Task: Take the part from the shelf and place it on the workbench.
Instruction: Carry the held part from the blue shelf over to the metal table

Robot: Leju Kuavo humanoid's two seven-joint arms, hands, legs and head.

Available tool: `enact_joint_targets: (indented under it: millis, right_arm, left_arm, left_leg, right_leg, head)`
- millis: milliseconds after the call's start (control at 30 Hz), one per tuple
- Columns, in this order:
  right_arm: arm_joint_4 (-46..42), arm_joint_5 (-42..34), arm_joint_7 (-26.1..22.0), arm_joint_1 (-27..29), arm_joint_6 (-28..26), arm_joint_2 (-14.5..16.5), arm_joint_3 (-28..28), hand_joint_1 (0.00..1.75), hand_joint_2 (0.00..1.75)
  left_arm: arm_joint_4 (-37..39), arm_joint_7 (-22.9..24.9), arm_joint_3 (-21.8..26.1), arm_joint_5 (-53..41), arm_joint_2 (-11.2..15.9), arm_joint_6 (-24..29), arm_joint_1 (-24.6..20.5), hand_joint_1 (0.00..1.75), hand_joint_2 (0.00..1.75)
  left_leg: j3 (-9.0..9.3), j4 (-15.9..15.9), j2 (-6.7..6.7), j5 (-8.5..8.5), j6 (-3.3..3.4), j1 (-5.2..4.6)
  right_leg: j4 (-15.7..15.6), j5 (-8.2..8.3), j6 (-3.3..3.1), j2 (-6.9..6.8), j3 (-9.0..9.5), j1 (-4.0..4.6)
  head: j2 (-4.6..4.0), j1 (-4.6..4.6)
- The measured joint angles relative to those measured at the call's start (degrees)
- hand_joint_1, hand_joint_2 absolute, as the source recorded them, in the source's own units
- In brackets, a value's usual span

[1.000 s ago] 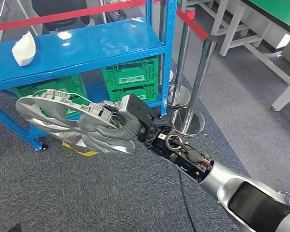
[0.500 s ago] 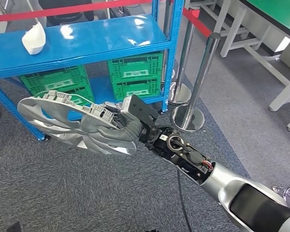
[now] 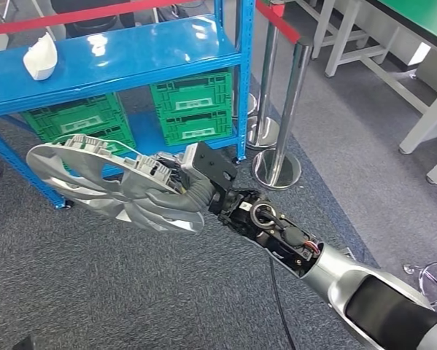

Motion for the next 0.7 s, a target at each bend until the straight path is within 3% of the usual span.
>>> enact_joint_targets:
  millis: [33,67,100,133,200,267,300,367,400,467,533,567,600,633,700]
  right_arm:
    - [0.01,0.00,0.01,0.02,0.01,0.00,0.00,1.75,1.75]
    - [0.01,0.00,0.02,0.08,0.01,0.00,0.01,1.75,1.75]
    - [0.02,0.00,0.04,0.14,0.02,0.00,0.01,1.75,1.75]
    - [0.02,0.00,0.05,0.19,0.03,0.00,0.01,1.75,1.75]
    - [0.02,0.00,0.05,0.20,0.05,0.00,0.00,1.75,1.75]
    - [0.01,0.00,0.04,0.17,0.06,0.00,-0.03,1.75,1.75]
    - [0.01,0.00,0.04,0.17,0.05,0.00,-0.03,1.75,1.75]
    - [0.00,0.00,0.04,0.19,0.02,0.00,-0.04,1.75,1.75]
    - [0.00,0.03,0.13,0.18,-0.09,0.00,-0.04,1.75,1.75]
    - [0.00,0.17,0.68,0.20,-0.70,0.00,-0.08,1.75,1.75]
    - [-0.01,0.37,1.55,0.43,-1.49,0.00,-0.11,1.75,1.75]
    - [-0.02,0.45,1.93,0.64,-1.74,-0.01,-0.13,1.75,1.75]
    - [-0.02,0.51,2.20,0.87,-1.93,-0.02,-0.16,1.75,1.75]
    - [-0.05,0.56,2.36,1.06,-2.04,-0.03,-0.22,1.75,1.75]
    - [-0.29,0.59,2.48,1.23,-2.16,-0.04,-0.41,1.75,1.75]
  left_arm:
    - [0.00,0.00,-0.01,0.00,0.01,0.00,0.01,0.00,1.75]
    - [0.00,0.00,-0.01,0.00,0.01,0.00,0.04,0.00,1.75]
    - [0.00,0.00,-0.01,0.00,-0.01,-0.01,0.07,0.00,1.75]
    - [0.00,0.00,-0.01,0.00,0.00,-0.01,0.07,0.00,1.75]
    - [0.00,0.00,-0.01,-0.01,0.04,-0.01,-0.03,0.00,1.75]
    - [-0.03,0.00,-0.01,-0.02,0.09,-0.01,-0.16,0.00,1.75]
    - [-0.04,0.00,-0.01,-0.02,0.09,-0.01,-0.17,0.00,1.75]
    - [-0.07,0.00,-0.01,-0.01,0.06,-0.01,-0.09,0.00,1.75]
    - [-0.07,0.00,-0.02,-0.05,0.04,-0.03,-0.09,0.00,1.75]
    - [-0.07,0.02,-0.20,-0.27,-0.01,-0.17,-0.14,0.00,1.75]
    - [-0.07,0.21,-0.57,-0.51,-0.01,-0.28,-0.18,0.00,1.75]
    - [-0.07,0.36,-0.75,-0.57,-0.01,-0.29,-0.19,0.00,1.75]
    - [-0.07,0.49,-0.89,-0.60,-0.01,-0.29,-0.19,0.00,1.75]
    - [-0.07,0.56,-1.02,-0.61,-0.01,-0.29,-0.19,0.00,1.75]
    - [-0.07,0.59,-1.22,-0.61,-0.04,-0.29,-0.21,0.00,1.75]
  left_leg:
    - [-1.48,4.23,0.00,-2.22,-0.17,0.02]
    - [-2.36,7.37,0.00,-3.36,-0.31,0.05]
    - [-2.23,8.46,0.00,-3.20,-0.37,0.07]
    - [-0.88,7.18,0.01,-2.02,-0.35,0.09]
    - [4.61,-0.86,0.03,1.04,-0.07,0.10]
    - [8.97,-8.20,-0.02,2.37,0.51,-0.11]
    - [9.69,-9.68,-0.04,2.40,0.79,-0.26]
    - [9.45,-10.14,0.02,2.77,1.46,-0.26]
    - [9.28,-10.27,0.11,3.06,1.84,-0.13]
    - [8.82,-10.53,0.33,3.78,2.68,0.17]
    - [8.14,-10.45,0.39,4.29,3.01,0.10]
    - [7.78,-10.37,0.39,4.50,3.02,0.08]
    - [7.45,-10.26,0.38,4.69,2.98,0.07]
    - [7.16,-10.12,0.36,4.84,2.90,0.07]
    - [6.79,-9.81,0.34,5.02,2.72,0.08]
  right_leg:
    - [0.05,0.47,-0.12,-0.01,-0.71,0.05]
    - [0.12,0.92,-0.13,0.00,-1.42,0.09]
    - [0.23,1.32,-0.10,0.00,-2.07,0.11]
    - [0.36,1.67,-0.02,0.02,-2.65,0.13]
    - [0.70,2.13,0.25,0.03,-3.51,0.17]
    - [1.04,2.58,0.75,-0.01,-4.13,0.36]
    - [1.12,2.84,1.05,-0.03,-4.36,0.41]
    - [1.17,3.22,1.65,0.01,-4.68,0.40]
    - [1.66,2.67,1.94,0.07,-4.98,0.37]
    - [5.99,-0.93,2.46,0.19,-6.62,0.32]
    - [14.25,-5.94,2.90,0.20,-9.20,0.19]
    - [17.64,-7.41,3.04,0.19,-10.03,0.13]
    - [19.18,-7.77,3.11,0.19,-10.03,0.08]
    - [18.24,-6.90,3.08,0.19,-8.86,0.03]
    - [10.58,-3.32,2.77,0.24,-4.27,-0.01]
  head:
    - [0.00,-0.16]
    - [0.00,-0.22]
    - [0.00,-0.25]
    - [0.00,-0.27]
    - [0.00,-0.28]
    - [0.00,-0.24]
    - [0.00,-0.24]
    - [0.00,-0.20]
    - [0.00,-0.19]
    - [0.00,0.12]
    - [0.00,0.45]
    - [0.00,0.51]
    - [0.00,0.56]
    - [0.00,0.63]
    - [0.00,0.80]
